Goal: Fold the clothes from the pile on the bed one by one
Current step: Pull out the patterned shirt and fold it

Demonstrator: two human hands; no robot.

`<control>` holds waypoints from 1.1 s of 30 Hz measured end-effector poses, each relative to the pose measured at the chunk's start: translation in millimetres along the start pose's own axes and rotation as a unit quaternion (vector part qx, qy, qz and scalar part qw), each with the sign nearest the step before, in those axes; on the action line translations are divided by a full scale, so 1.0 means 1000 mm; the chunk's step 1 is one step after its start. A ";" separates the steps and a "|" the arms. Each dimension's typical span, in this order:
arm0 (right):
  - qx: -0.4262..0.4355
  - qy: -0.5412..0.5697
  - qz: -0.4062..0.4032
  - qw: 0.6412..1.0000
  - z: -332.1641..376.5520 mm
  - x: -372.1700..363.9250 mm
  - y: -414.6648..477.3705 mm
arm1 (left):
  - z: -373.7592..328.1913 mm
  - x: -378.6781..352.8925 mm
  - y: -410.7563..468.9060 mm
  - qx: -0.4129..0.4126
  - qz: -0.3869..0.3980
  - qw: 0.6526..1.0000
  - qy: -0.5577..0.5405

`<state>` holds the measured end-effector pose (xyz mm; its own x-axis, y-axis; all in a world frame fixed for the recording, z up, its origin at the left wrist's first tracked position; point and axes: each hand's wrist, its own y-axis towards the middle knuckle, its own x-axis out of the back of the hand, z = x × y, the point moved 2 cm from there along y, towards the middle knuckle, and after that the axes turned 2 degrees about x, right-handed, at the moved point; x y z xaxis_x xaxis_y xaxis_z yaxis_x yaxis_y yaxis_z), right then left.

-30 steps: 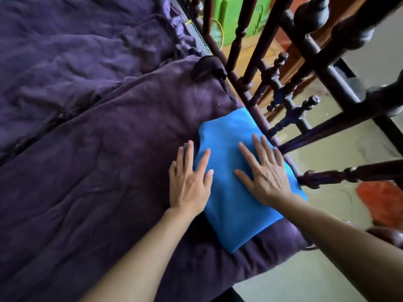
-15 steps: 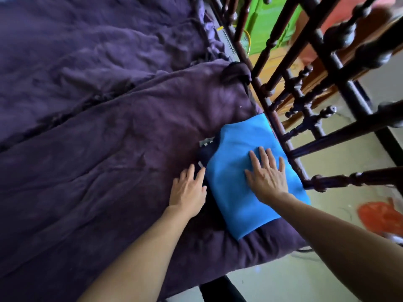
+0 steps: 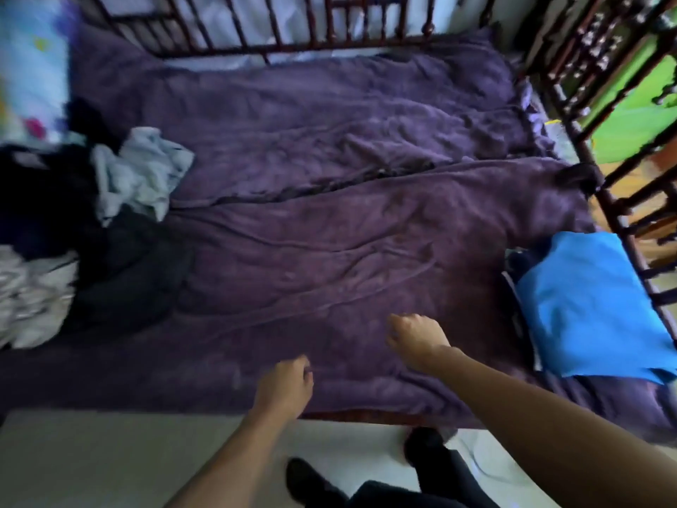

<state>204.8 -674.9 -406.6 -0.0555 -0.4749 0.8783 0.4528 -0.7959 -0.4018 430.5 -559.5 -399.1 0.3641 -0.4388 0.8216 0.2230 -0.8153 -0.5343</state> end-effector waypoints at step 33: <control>0.199 0.015 0.130 0.971 0.634 -0.045 0.322 | 0.556 0.248 0.061 0.194 -0.214 0.955 -0.073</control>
<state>917.2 -671.7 -411.3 0.0840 -0.6556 0.7504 0.7625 -0.4426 -0.4720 1037.2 -507.5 -338.3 0.2802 -0.0157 0.9598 0.6874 -0.6946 -0.2121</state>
